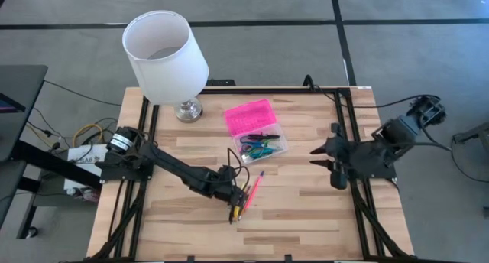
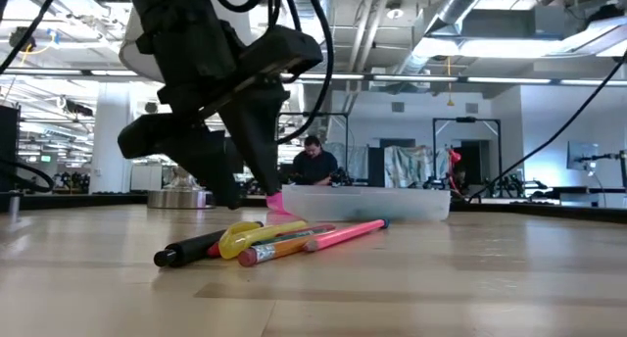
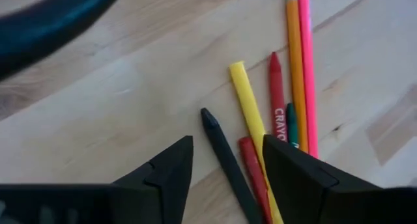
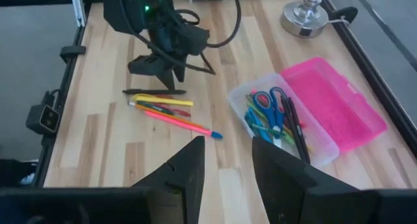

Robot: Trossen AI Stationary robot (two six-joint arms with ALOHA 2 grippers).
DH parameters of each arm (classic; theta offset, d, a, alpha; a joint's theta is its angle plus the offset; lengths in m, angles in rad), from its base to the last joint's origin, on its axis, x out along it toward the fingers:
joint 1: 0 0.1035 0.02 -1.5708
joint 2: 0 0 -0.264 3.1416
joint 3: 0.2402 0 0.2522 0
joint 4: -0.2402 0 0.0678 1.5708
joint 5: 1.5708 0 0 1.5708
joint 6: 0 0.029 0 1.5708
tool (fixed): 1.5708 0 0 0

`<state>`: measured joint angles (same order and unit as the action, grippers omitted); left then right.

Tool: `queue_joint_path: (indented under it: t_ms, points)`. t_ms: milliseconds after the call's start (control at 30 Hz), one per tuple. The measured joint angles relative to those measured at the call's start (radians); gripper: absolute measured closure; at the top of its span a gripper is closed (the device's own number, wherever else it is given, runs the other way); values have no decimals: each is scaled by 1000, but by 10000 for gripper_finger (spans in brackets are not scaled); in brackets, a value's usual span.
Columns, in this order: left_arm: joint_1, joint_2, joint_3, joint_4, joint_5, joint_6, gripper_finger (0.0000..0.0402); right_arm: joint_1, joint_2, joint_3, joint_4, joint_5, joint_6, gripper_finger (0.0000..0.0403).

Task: Pick & place school supplies into a supply box
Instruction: Put the black pen into the pink supply box

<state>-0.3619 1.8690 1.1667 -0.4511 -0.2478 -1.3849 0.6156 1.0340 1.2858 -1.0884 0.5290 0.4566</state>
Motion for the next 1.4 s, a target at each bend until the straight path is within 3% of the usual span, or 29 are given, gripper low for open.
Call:
queue_joint_path:
  t_ms: [167,467,900,1400]
  points:
    - [16,3,0,-1,15,-5,202,56,7,0,-24,58,42,283]
    - [15,57,3,34,68,-32,212,92,6,0,-41,88,68,283]
    - [14,58,3,-14,80,-80,248,111,6,0,-58,102,86,283]
    - [18,59,2,-28,173,-90,294,111,6,0,-65,101,86,283]
